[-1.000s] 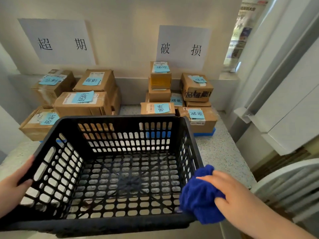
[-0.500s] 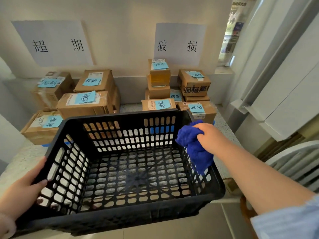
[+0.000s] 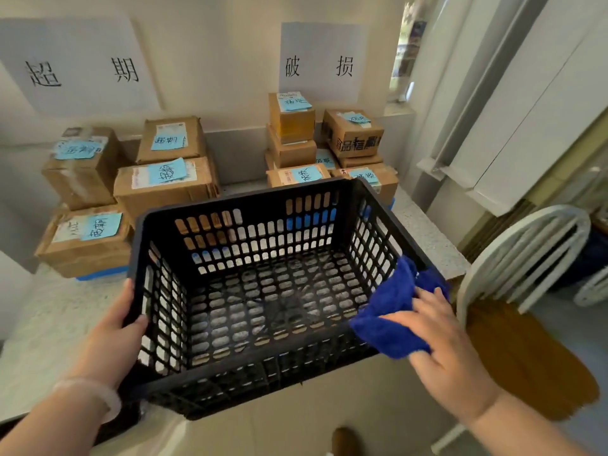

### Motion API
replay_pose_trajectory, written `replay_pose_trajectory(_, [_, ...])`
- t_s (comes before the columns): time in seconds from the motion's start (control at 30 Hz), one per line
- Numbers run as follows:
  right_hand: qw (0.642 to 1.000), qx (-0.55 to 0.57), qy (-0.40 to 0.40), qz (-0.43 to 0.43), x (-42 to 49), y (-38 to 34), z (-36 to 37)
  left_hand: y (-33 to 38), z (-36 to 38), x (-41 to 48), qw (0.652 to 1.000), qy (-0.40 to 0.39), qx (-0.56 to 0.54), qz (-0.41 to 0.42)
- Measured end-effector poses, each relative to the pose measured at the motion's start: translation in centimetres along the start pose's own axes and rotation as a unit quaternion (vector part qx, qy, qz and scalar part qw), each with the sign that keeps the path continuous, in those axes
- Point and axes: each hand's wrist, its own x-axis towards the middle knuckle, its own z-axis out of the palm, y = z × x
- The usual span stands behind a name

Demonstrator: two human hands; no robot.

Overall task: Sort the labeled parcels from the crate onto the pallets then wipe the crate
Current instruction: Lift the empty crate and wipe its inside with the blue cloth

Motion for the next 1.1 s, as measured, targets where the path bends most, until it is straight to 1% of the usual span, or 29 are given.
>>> replay_pose_trajectory(0.03, [1.0, -0.016, 0.006, -0.015, -0.4, -1.4, 1.2, 0.3, -0.1, -0.3, 1.0, -0.007, -0.004, -0.003])
replay_pose_trajectory(0.1, [0.999, -0.012, 0.02, -0.039, -0.5, -4.6, 3.7, 1.1, -0.2, -1.0, 1.0, -0.002, 0.001, -0.002])
replay_pose_trajectory(0.2, [0.995, -0.025, 0.006, -0.097, 0.4, -9.5, 7.7, 2.0, -0.5, -2.3, 1.0, -0.014, -0.021, -0.011])
replay_pose_trajectory(0.27, [0.99, -0.034, -0.027, -0.131, 1.4, -12.7, 9.9, 2.6, -0.4, -2.2, 0.998, -0.05, -0.035, -0.028])
replay_pose_trajectory(0.33, [0.985, -0.041, -0.04, -0.166, 2.5, -16.2, 11.9, 0.6, -1.3, 0.4, 0.994, -0.085, -0.063, -0.038])
replay_pose_trajectory(0.37, [0.982, -0.042, -0.045, -0.179, 3.0, -17.9, 12.7, -1.0, -1.8, 2.2, 0.991, -0.109, -0.069, -0.023])
replay_pose_trajectory(0.4, [0.978, -0.04, -0.046, -0.197, 3.3, -19.4, 13.6, -0.7, -2.1, 2.0, 0.988, -0.127, -0.084, -0.007])
replay_pose_trajectory(0.47, [0.965, -0.055, -0.051, -0.252, 3.5, -21.8, 15.7, 1.5, -2.5, -1.1, 0.981, -0.176, -0.086, -0.001])
replay_pose_trajectory(0.5, [0.957, -0.069, -0.061, -0.277, 3.3, -22.7, 16.7, 2.1, -2.9, -2.5, 0.975, -0.209, -0.069, 0.036])
replay_pose_trajectory(0.57, [0.948, -0.089, -0.062, -0.298, 2.9, -23.8, 18.1, 2.5, -3.5, -4.6, 0.965, -0.231, -0.043, 0.115])
replay_pose_trajectory(0.6, [0.949, -0.087, -0.055, -0.297, 2.9, -23.8, 18.6, 2.9, -3.8, -4.9, 0.965, -0.228, -0.042, 0.126])
replay_pose_trajectory(0.63, [0.952, -0.074, -0.049, -0.292, 3.0, -23.7, 18.8, 2.8, -4.3, -5.4, 0.966, -0.19, 0.003, 0.174])
replay_pose_trajectory(0.67, [0.955, -0.055, -0.048, -0.289, 3.2, -23.6, 18.9, 3.1, -4.6, -6.0, 0.975, -0.147, -0.001, 0.169])
replay_pose_trajectory(0.73, [0.961, 0.005, -0.063, -0.27, 3.7, -23.4, 18.5, 2.4, -4.9, -6.9, 0.973, -0.078, 0.022, 0.214])
replay_pose_trajectory(0.77, [0.965, 0.047, -0.082, -0.246, 4.0, -23.5, 18.0, 1.1, -5.1, -7.7, 0.959, -0.052, 0.075, 0.268])
replay_pose_trajectory(0.83, [0.968, 0.115, -0.108, -0.193, 4.5, -23.6, 17.2, -0.8, -4.6, -9.7, 0.909, -0.053, 0.168, 0.377])
replay_pose_trajectory(0.87, [0.969, 0.126, -0.111, -0.181, 4.7, -23.4, 16.7, -1.5, -4.1, -10.3, 0.887, -0.06, 0.212, 0.405])
replay_pose_trajectory(0.9, [0.97, 0.123, -0.116, -0.177, 4.8, -23.1, 16.3, -2.3, -3.8, -10.5, 0.875, -0.056, 0.244, 0.414])
replay_pose_trajectory(0.97, [0.974, 0.072, -0.114, -0.183, 4.8, -21.9, 15.3, -3.1, -3.7, -10.1, 0.853, -0.034, 0.305, 0.422])
replay_pose_trajectory(1.03, [0.979, -0.044, -0.097, -0.175, 4.9, -19.9, 13.9, -3.1, -4.2, -9.0, 0.807, -0.024, 0.366, 0.463])
replay_pose_trajectory(1.1, [0.969, -0.172, -0.127, -0.126, 5.3, -17.7, 12.2, -2.9, -4.9, -8.3, 0.77, -0.04, 0.398, 0.496])
